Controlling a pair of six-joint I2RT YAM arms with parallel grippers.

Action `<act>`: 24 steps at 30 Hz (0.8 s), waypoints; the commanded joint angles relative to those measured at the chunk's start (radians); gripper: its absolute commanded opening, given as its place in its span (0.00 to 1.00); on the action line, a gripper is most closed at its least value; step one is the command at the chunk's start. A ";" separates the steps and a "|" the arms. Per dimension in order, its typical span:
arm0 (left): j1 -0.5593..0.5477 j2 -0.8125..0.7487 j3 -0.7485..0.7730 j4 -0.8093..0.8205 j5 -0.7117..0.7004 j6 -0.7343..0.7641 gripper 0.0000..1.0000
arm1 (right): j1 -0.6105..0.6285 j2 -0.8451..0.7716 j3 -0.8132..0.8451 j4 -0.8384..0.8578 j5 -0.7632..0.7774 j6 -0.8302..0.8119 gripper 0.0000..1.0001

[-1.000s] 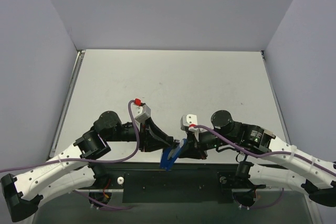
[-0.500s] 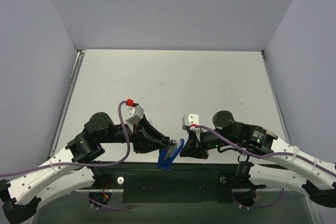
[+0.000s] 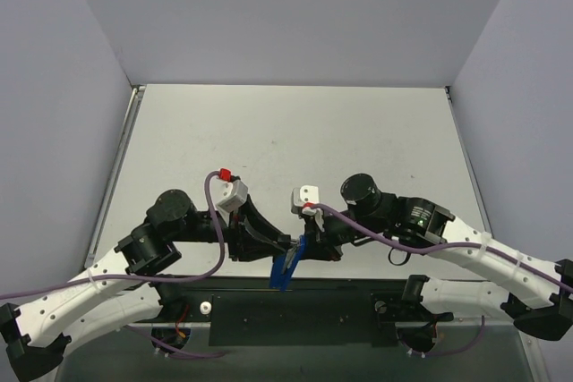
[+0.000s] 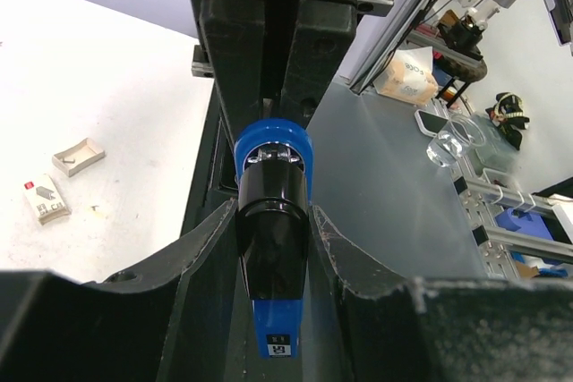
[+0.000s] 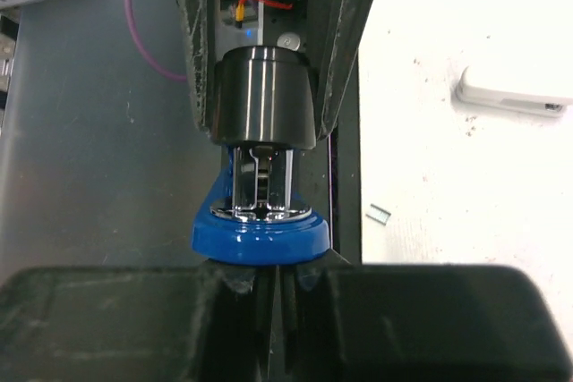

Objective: Unload the staples from the stapler

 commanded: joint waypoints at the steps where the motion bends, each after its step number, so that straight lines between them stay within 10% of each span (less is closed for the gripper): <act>1: -0.008 0.024 0.034 0.130 0.055 -0.014 0.00 | -0.005 0.091 0.096 0.061 -0.071 -0.049 0.00; 15: -0.029 0.086 0.034 0.165 0.098 -0.012 0.00 | -0.003 0.313 0.286 0.065 -0.165 -0.096 0.00; 24: -0.032 0.018 0.026 0.123 -0.022 0.003 0.00 | -0.012 0.182 0.173 0.067 -0.105 -0.066 0.00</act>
